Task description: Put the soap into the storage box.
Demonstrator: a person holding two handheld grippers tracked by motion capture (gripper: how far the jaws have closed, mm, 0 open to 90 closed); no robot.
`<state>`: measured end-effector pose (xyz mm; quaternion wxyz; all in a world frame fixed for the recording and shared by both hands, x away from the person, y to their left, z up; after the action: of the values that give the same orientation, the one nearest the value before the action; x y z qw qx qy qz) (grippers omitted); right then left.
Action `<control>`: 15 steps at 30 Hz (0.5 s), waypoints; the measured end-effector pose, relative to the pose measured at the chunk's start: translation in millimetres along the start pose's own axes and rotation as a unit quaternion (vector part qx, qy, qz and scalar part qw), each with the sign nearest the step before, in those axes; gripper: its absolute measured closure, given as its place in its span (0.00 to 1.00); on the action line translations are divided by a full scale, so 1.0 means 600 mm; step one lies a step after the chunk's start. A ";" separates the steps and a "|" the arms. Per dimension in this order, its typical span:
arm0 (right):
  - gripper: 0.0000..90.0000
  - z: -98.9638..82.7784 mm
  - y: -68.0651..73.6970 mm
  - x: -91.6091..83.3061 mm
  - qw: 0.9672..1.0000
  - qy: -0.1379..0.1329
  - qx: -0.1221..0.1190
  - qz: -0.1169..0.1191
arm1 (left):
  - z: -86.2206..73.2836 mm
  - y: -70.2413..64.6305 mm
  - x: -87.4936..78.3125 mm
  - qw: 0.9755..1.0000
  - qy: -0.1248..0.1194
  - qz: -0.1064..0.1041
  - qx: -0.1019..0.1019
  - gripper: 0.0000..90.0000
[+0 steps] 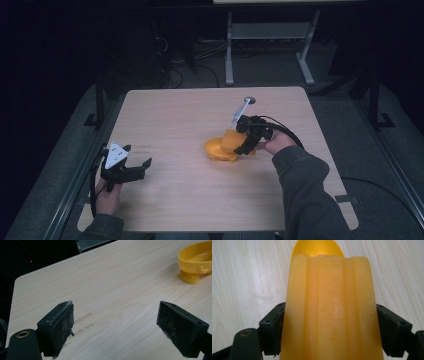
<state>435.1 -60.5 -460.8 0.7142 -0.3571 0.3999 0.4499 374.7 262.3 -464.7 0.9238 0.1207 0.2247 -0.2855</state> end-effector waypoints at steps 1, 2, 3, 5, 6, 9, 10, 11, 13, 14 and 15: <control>0.23 0.004 0.000 0.001 1.000 0.000 -0.001 0.002 | 0.000 0.000 0.000 1.000 0.000 0.000 0.000 0.15; 0.23 0.007 -0.001 0.002 1.000 0.002 -0.005 0.001 | 0.000 0.000 0.000 1.000 0.000 0.000 -0.001 0.15; 0.23 0.011 -0.002 0.003 1.000 0.000 -0.007 0.002 | 0.000 0.000 0.000 1.000 -0.001 0.000 -0.001 0.15; 0.23 0.017 -0.002 0.004 1.000 -0.003 -0.009 0.003 | 0.000 0.000 0.000 1.000 -0.001 -0.001 -0.002 0.15; 0.23 0.021 -0.002 0.005 1.000 -0.007 -0.008 0.007 | 0.000 0.000 0.000 1.000 0.000 -0.001 -0.001 0.15; 0.23 0.031 -0.002 0.008 1.000 -0.006 -0.013 0.008 | 0.000 0.000 -0.001 1.000 -0.001 0.000 -0.002 0.15; 0.23 0.031 -0.002 0.008 1.000 -0.006 -0.013 0.008 | 0.000 0.000 0.000 1.000 -0.001 -0.001 -0.002 0.15; 0.23 0.034 -0.002 0.010 1.000 -0.008 -0.015 0.010 | 0.000 0.000 -0.001 1.000 -0.001 -0.001 -0.002 0.15; 0.23 0.040 0.000 0.012 1.000 -0.009 -0.018 0.012 | 0.000 0.000 -0.001 1.000 -0.001 -0.001 -0.002 0.15; 0.23 0.043 0.001 0.013 1.000 -0.009 -0.019 0.013 | 0.000 0.000 0.000 1.000 -0.001 -0.001 -0.003 0.15; 0.23 0.045 0.000 0.014 1.000 -0.009 -0.021 0.013 | 0.000 0.000 0.000 1.000 0.000 -0.001 -0.002 0.15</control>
<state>443.7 -34.2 -456.8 0.7039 -0.3628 0.3886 0.4710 374.5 262.4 -464.5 0.9238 0.1185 0.2250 -0.2864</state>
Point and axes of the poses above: each handheld gripper's, and its own axes: x roughly forward along the jaws, z roughly out of its top, y roughly to its left, the point moved 10 cm from there along x, roughly forward along the jaws, and after that the axes turned 6 degrees about -z, right-handed, at the moved point
